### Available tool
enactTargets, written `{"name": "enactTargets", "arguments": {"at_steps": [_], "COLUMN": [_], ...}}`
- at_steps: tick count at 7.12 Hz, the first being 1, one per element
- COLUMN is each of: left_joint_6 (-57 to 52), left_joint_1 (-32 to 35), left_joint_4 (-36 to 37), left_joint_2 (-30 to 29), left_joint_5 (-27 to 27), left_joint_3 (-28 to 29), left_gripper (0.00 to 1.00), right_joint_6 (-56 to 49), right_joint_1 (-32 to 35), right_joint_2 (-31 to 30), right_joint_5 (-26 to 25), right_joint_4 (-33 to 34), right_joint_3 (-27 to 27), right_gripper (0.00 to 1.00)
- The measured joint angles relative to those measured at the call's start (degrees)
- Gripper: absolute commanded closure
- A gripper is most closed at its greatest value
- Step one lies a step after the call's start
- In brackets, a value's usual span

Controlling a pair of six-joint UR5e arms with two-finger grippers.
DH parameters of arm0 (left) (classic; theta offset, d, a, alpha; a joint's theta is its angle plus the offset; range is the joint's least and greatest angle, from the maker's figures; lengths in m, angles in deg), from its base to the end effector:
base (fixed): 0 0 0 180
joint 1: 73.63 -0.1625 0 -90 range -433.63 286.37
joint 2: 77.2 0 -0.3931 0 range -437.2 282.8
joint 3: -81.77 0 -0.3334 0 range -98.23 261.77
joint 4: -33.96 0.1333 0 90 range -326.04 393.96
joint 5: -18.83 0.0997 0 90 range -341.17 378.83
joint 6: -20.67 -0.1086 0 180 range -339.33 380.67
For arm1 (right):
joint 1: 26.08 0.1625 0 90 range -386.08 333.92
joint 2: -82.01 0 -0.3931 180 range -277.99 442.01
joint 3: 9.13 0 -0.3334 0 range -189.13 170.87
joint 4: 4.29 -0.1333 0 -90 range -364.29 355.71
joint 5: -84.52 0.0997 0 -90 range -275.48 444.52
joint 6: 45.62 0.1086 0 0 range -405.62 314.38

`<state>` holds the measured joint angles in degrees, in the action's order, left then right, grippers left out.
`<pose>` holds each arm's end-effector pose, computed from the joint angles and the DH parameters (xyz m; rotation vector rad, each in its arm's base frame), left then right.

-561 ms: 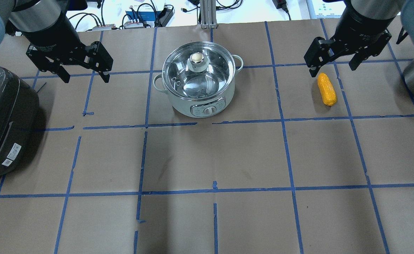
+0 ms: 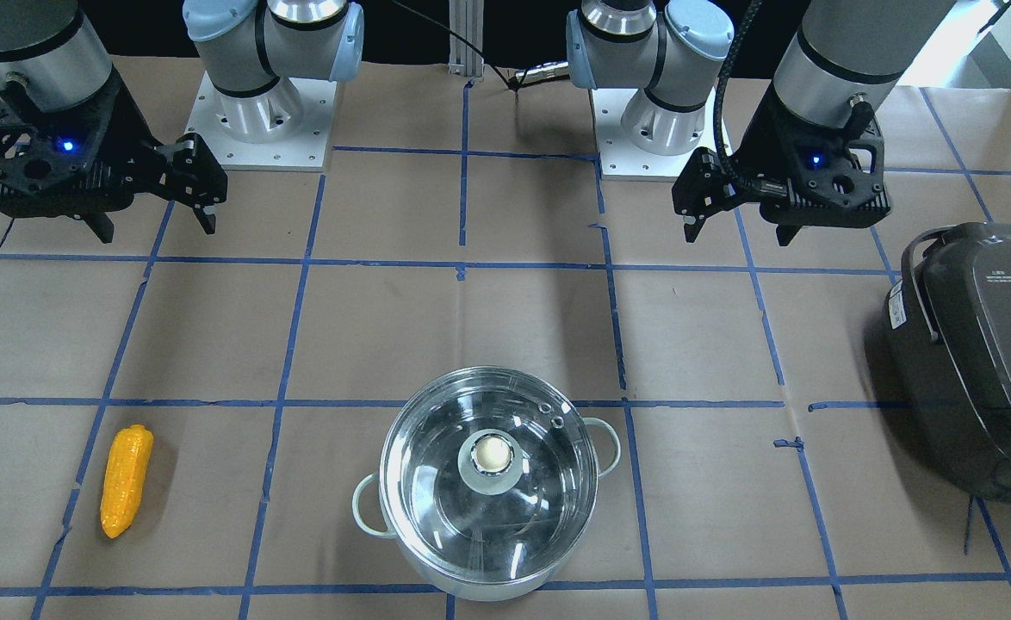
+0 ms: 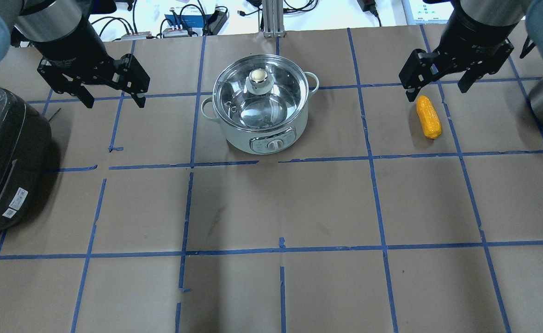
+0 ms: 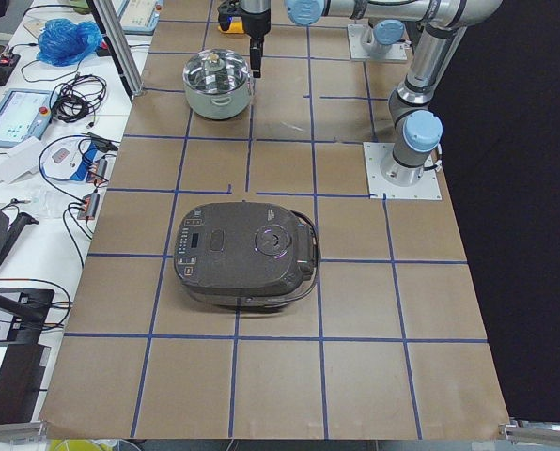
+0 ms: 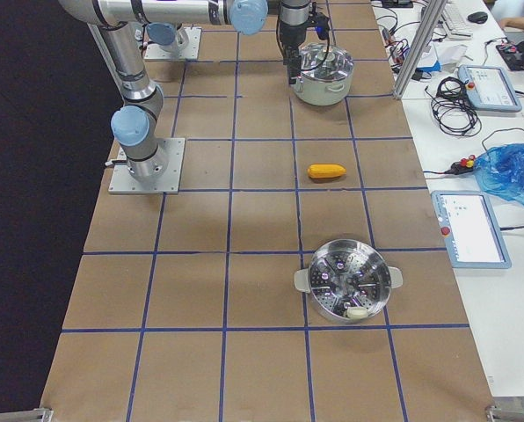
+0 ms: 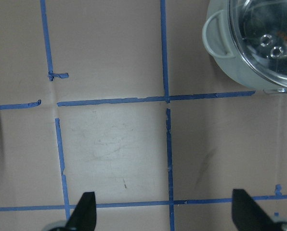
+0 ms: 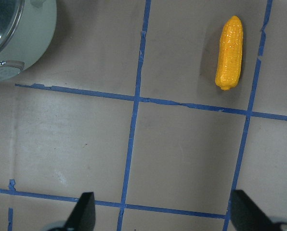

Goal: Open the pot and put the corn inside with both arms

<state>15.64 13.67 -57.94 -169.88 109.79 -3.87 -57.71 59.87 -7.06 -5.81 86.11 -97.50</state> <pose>-0.1101 -0.4566 0.4560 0.0636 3.1245 0.0078 0.1012 -0.4498 0.4530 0.2196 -3.1254 0.0285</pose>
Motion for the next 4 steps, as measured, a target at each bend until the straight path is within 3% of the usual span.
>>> {"name": "enactTargets", "arguments": {"at_steps": [2, 4], "left_joint_6": [0.2, 4.1], "left_joint_1": [1.2, 6.1], "left_joint_4": [4.3, 10.9], "left_joint_2": [-2.3, -9.9], "left_joint_5": [-0.2, -0.2], "left_joint_3": [1.4, 4.5], "left_gripper": [0.0, 0.0], "right_joint_6": [-0.2, -0.6], "right_joint_1": [-0.4, -1.9], "right_joint_2": [1.9, 9.7], "right_joint_5": [-0.2, -0.8], "right_joint_4": [1.5, 5.7], "right_joint_3": [1.7, 5.1], "right_gripper": [0.01, 0.07]}}
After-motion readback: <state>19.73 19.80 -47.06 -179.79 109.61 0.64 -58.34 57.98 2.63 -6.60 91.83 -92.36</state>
